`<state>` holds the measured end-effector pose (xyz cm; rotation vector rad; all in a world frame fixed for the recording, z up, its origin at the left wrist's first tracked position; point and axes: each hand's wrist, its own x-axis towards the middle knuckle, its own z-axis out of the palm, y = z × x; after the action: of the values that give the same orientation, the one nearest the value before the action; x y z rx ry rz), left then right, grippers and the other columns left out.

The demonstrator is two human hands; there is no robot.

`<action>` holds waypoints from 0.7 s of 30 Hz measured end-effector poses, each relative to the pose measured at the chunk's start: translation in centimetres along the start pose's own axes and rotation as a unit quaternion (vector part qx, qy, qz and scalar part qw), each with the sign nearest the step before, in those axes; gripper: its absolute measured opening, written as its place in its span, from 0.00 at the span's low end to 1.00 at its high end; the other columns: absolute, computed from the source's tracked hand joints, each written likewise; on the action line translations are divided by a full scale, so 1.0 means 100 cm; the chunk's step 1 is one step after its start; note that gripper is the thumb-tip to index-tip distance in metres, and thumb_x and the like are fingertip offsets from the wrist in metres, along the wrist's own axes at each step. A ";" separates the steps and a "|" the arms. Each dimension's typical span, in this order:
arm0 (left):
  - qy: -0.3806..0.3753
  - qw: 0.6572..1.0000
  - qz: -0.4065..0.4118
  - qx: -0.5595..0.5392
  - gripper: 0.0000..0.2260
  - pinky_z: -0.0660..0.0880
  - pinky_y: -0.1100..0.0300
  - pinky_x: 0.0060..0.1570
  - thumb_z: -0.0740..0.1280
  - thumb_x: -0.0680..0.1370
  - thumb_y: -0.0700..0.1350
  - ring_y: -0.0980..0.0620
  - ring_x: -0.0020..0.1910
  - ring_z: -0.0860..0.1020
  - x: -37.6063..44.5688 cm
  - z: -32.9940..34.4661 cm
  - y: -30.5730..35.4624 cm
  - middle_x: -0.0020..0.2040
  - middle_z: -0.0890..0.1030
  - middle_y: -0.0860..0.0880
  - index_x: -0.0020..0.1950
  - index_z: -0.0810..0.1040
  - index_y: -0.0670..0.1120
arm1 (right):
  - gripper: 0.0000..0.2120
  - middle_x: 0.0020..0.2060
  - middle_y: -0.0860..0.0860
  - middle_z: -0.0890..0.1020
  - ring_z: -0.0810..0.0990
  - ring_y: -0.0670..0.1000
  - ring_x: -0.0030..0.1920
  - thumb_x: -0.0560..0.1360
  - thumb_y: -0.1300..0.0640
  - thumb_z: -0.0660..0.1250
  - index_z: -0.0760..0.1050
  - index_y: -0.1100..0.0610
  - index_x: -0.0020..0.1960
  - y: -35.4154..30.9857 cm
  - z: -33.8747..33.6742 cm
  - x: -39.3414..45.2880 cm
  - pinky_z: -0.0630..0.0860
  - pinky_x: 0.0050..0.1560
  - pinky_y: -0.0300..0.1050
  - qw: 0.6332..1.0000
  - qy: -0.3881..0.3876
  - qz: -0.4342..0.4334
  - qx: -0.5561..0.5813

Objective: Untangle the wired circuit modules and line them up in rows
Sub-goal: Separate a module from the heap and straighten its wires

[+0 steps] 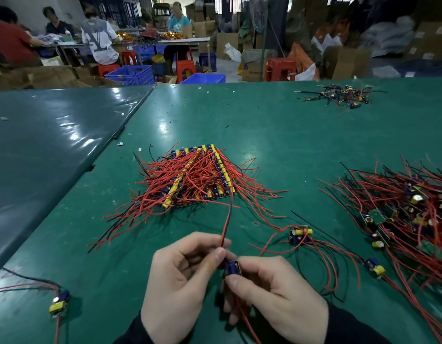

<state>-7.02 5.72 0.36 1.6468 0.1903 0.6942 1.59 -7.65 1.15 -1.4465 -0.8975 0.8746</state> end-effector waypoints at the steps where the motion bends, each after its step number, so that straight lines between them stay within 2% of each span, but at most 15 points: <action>1: -0.003 1.000 -0.001 -0.004 0.04 0.77 0.66 0.38 0.68 0.70 0.38 0.53 0.35 0.83 0.000 0.000 0.001 0.36 0.85 0.44 0.42 0.82 0.42 | 0.12 0.33 0.54 0.80 0.80 0.52 0.32 0.75 0.56 0.61 0.74 0.66 0.42 0.000 0.001 0.000 0.76 0.36 0.41 1.000 -0.003 0.002 0.003; 3: -0.013 0.999 -0.030 -0.034 0.04 0.77 0.66 0.37 0.69 0.69 0.38 0.52 0.34 0.82 0.001 -0.001 0.003 0.36 0.84 0.42 0.41 0.82 0.39 | 0.11 0.33 0.54 0.80 0.80 0.51 0.31 0.75 0.55 0.61 0.74 0.63 0.43 -0.001 0.002 0.000 0.75 0.34 0.38 0.999 -0.013 0.017 0.031; 5: -0.033 0.986 -0.110 -0.120 0.07 0.77 0.65 0.35 0.73 0.65 0.41 0.51 0.33 0.81 0.005 -0.004 0.005 0.36 0.84 0.40 0.39 0.83 0.39 | 0.10 0.33 0.55 0.81 0.80 0.50 0.31 0.75 0.56 0.60 0.74 0.62 0.44 -0.003 0.002 0.001 0.74 0.33 0.37 0.995 -0.037 0.040 0.087; 7: -0.057 0.953 -0.197 -0.222 0.16 0.76 0.64 0.33 0.81 0.57 0.45 0.50 0.32 0.80 0.007 -0.006 0.005 0.36 0.83 0.39 0.39 0.84 0.39 | 0.10 0.33 0.54 0.82 0.80 0.49 0.31 0.75 0.57 0.58 0.75 0.62 0.45 -0.005 0.001 0.003 0.74 0.33 0.35 0.986 -0.075 0.054 0.138; 9: -0.068 0.935 -0.231 -0.261 0.22 0.77 0.63 0.32 0.84 0.51 0.49 0.50 0.31 0.80 0.007 -0.007 0.004 0.34 0.81 0.40 0.38 0.83 0.39 | 0.10 0.33 0.52 0.82 0.81 0.48 0.31 0.77 0.56 0.59 0.76 0.61 0.44 -0.008 -0.002 0.003 0.73 0.33 0.34 0.978 -0.111 0.059 0.168; 12: -0.076 0.937 -0.223 -0.256 0.23 0.77 0.64 0.33 0.84 0.50 0.49 0.51 0.31 0.79 0.007 -0.008 0.005 0.34 0.81 0.40 0.38 0.83 0.39 | 0.14 0.33 0.53 0.82 0.81 0.49 0.32 0.77 0.49 0.60 0.77 0.58 0.41 -0.008 -0.002 0.003 0.75 0.34 0.36 0.976 -0.119 0.062 0.170; 15: -0.059 0.956 -0.186 -0.218 0.23 0.76 0.65 0.33 0.83 0.51 0.50 0.51 0.31 0.79 0.006 -0.007 0.006 0.34 0.82 0.39 0.38 0.83 0.39 | 0.14 0.31 0.53 0.81 0.81 0.46 0.30 0.79 0.53 0.58 0.76 0.60 0.40 -0.007 -0.003 0.003 0.73 0.32 0.32 0.984 -0.097 0.043 0.143; 21: -0.007 0.995 -0.058 -0.083 0.08 0.75 0.66 0.35 0.77 0.60 0.40 0.54 0.33 0.80 0.004 -0.002 0.003 0.34 0.83 0.43 0.35 0.83 0.40 | 0.14 0.31 0.54 0.80 0.79 0.48 0.29 0.78 0.55 0.58 0.75 0.59 0.38 -0.006 0.002 0.003 0.73 0.32 0.35 0.990 -0.076 0.041 0.109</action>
<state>-6.91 6.04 0.75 1.4691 0.2105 0.5932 1.45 -7.29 1.77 -1.2467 -0.8302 1.1222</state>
